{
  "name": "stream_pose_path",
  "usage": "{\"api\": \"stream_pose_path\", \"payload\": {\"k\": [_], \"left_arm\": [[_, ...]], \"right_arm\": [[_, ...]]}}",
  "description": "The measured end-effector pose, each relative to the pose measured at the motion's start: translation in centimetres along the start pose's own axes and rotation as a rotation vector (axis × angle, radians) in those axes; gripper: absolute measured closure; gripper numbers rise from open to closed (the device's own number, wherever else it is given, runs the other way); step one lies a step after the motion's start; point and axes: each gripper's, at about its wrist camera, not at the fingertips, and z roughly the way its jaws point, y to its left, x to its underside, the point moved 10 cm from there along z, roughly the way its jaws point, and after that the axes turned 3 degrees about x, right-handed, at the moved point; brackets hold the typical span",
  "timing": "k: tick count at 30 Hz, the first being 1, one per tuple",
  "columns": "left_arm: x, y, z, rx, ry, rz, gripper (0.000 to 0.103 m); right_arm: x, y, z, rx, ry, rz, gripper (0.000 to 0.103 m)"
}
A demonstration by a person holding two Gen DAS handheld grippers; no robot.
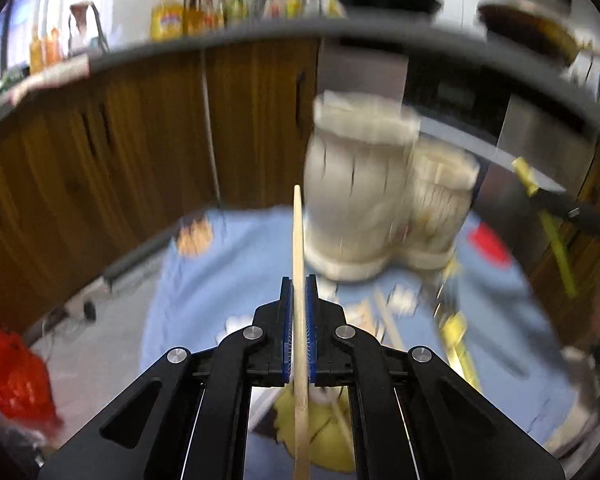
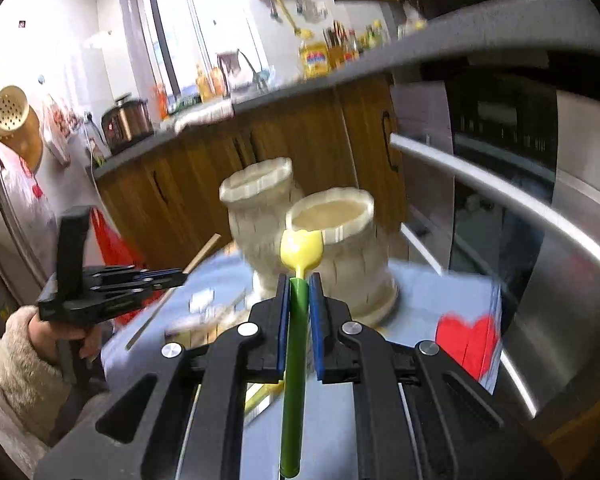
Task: Organize utensils
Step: 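Grasp a wooden chopstick with the left gripper while the right gripper lifts the green utensil, then drop the chopstick in the tall pot while the right drops the utensil in the small pot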
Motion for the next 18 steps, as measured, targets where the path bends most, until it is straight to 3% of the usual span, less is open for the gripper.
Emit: {"api": "stream_pose_path", "payload": {"k": [4, 11, 15, 18], "left_arm": [[-5.8, -1.2, -2.8, 0.075, -0.175, -0.013, 0.097], [-14.7, -3.3, -0.5, 0.177, -0.339, -0.038, 0.097], [-18.1, -3.9, 1.8, 0.183, -0.401, -0.077, 0.096], [-19.3, -3.5, 3.4, 0.135, -0.437, -0.082, 0.096]], "right_arm": [[-4.5, 0.2, 0.4, -0.016, -0.113, 0.026, 0.093], [-10.5, -1.4, 4.0, -0.041, -0.245, 0.164, 0.093], [-12.0, -2.6, 6.2, 0.016, -0.297, 0.179, 0.093], [-11.5, -3.2, 7.7, 0.064, -0.284, 0.164, 0.093]]}}
